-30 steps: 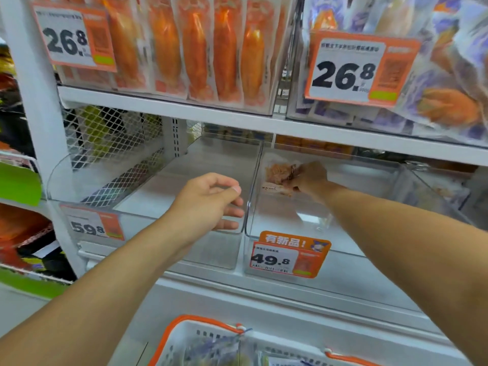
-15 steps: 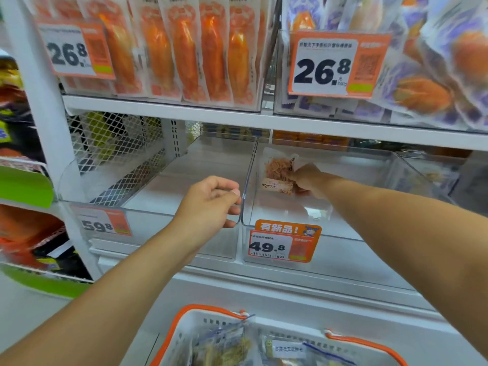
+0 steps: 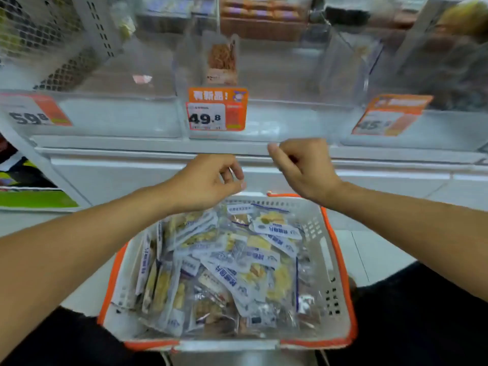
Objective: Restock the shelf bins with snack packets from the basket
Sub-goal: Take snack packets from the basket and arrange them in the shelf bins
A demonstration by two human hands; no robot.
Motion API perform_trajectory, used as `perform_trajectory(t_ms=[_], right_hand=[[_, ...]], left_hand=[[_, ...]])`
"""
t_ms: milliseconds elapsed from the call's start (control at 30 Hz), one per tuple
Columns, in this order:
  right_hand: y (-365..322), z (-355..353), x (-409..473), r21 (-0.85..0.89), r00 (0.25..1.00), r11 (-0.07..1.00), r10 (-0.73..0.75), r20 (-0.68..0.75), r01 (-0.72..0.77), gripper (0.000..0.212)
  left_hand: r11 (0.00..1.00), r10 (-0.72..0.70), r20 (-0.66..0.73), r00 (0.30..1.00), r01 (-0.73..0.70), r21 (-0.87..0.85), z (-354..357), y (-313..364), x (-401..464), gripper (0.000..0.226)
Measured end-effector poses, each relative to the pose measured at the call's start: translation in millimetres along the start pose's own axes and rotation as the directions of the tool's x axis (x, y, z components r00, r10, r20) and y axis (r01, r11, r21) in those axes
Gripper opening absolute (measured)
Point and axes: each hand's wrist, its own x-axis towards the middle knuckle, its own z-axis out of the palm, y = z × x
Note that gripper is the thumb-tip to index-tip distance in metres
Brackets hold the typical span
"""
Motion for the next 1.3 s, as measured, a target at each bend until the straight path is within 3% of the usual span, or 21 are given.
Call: perform_trajectory(t_ms=[33, 67, 100, 133, 167, 200, 267, 300, 333, 433, 467, 500, 567, 600, 733, 833, 933, 1000, 1033, 1200, 1300], right_hand=[[12.5, 7.3, -33.4, -0.058, 0.967, 0.996, 0.079, 0.241, -0.067, 0.053], [27.8, 13.0, -64.3, -0.163, 0.840, 0.978, 0.195, 0.506, -0.129, 0.051], [42.9, 17.7, -92.8, -0.319, 0.608, 0.940, 0.325, 0.725, -0.122, 0.045], [50.1, 19.6, -116.4, -0.446, 0.341, 0.893, 0.439, 0.831, -0.063, 0.036], [52.9, 21.2, -134.6, -0.511, 0.152, 0.860, 0.506, 0.849, -0.010, 0.032], [53.1, 23.8, -148.3, -0.531, 0.046, 0.846, 0.529, 0.847, 0.038, 0.041], [43.9, 28.7, -170.1, -0.479, -0.054, 0.878, 0.479, 0.876, 0.014, 0.055], [35.3, 32.8, -181.3, -0.441, -0.079, 0.897, 0.438, 0.896, -0.034, 0.050], [27.5, 38.7, -193.3, -0.423, -0.064, 0.905, 0.419, 0.906, -0.048, 0.044], [23.6, 49.1, -209.2, -0.443, 0.171, 0.896, 0.437, 0.883, 0.000, 0.041], [27.7, 47.9, -203.1, -0.449, 0.154, 0.894, 0.442, 0.884, 0.013, 0.037], [33.6, 44.1, -190.8, -0.441, 0.082, 0.898, 0.440, 0.894, -0.011, 0.033], [46.0, 29.5, -151.9, -0.451, -0.071, 0.860, 0.448, 0.891, -0.237, 0.022], [48.7, 16.4, -129.6, -0.452, -0.078, 0.819, 0.455, 0.887, -0.354, 0.018], [43.1, -56.5, -56.2, -0.262, 0.199, 0.756, 0.458, 0.866, -0.600, 0.013], [23.3, -89.6, -19.6, 0.112, 0.444, 0.679, 0.338, 0.830, -0.726, 0.014], [-0.5, -91.7, 0.4, 0.549, 0.702, 0.442, 0.368, 0.610, -0.709, 0.016], [-12.9, -87.5, 12.0, 0.684, 0.731, 0.293, 0.428, 0.530, -0.668, 0.004], [-18.7, -87.2, 17.9, 0.705, 0.731, 0.255, 0.429, 0.531, -0.661, 0.012], [-50.9, -75.3, 53.3, 0.641, 0.737, 0.362, 0.314, 0.599, -0.676, 0.053], [-83.2, -48.0, 94.0, 0.730, 0.774, 0.274, 0.339, 0.535, -0.626, 0.046]], left_hand=[[0.998, -0.026, 0.157, 0.987, 0.018, 0.056, 19.3, 1.9, -1.8, 0.013], [0.995, -0.041, 0.279, 0.960, 0.013, 0.101, 37.7, 4.5, -3.5, 0.017], [0.992, -0.035, 0.361, 0.932, -0.011, 0.123, 54.4, 7.5, -5.2, 0.020], [0.992, -0.016, 0.415, 0.910, -0.038, 0.123, 69.0, 10.9, -8.1, 0.022], [0.992, -0.002, 0.454, 0.891, -0.055, 0.113, 80.9, 14.1, -11.2, 0.023], [0.992, 0.001, 0.492, 0.871, -0.062, 0.107, 89.5, 18.2, -14.4, 0.024], [0.991, -0.017, 0.562, 0.827, -0.061, 0.120, 100.6, 26.8, -20.4, 0.027], [0.989, -0.024, 0.584, 0.811, -0.064, 0.130, 104.3, 30.3, -22.5, 0.028], [0.989, -0.028, 0.598, 0.801, -0.065, 0.133, 107.1, 32.6, -24.4, 0.029], [0.992, -0.036, 0.598, 0.801, -0.044, 0.118, 109.3, 34.9, -28.0, 0.029], [0.992, -0.040, 0.593, 0.804, -0.037, 0.118, 108.1, 35.5, -27.7, 0.028], [0.993, -0.043, 0.585, 0.810, -0.030, 0.115, 105.5, 36.1, -26.7, 0.028], [0.995, -0.054, 0.548, 0.834, -0.001, 0.100, 96.7, 36.3, -24.2, 0.028], [0.996, -0.064, 0.522, 0.850, 0.018, 0.092, 91.8, 35.6, -22.9, 0.030], [0.993, -0.118, 0.363, 0.925, 0.121, 0.012, 75.6, 36.1, -13.1, 0.048], [0.904, -0.172, 0.328, 0.929, 0.281, -0.321, 62.1, 51.2, -5.9, 0.069], [0.734, -0.154, 0.282, 0.947, 0.301, -0.609, 38.7, 67.0, 1.7, 0.037], [0.721, -0.175, 0.158, 0.972, 0.236, -0.652, 17.1, 72.1, 3.1, 0.022], [0.725, -0.177, 0.109, 0.978, 0.204, -0.658, 5.4, 70.7, 3.4, 0.022], [0.651, -0.232, 0.004, 0.973, 0.158, -0.743, -52.2, 56.8, -6.9, 0.010], [0.488, -0.318, -0.124, 0.940, 0.050, -0.871, -89.9, 45.2, -11.5, 0.004]])
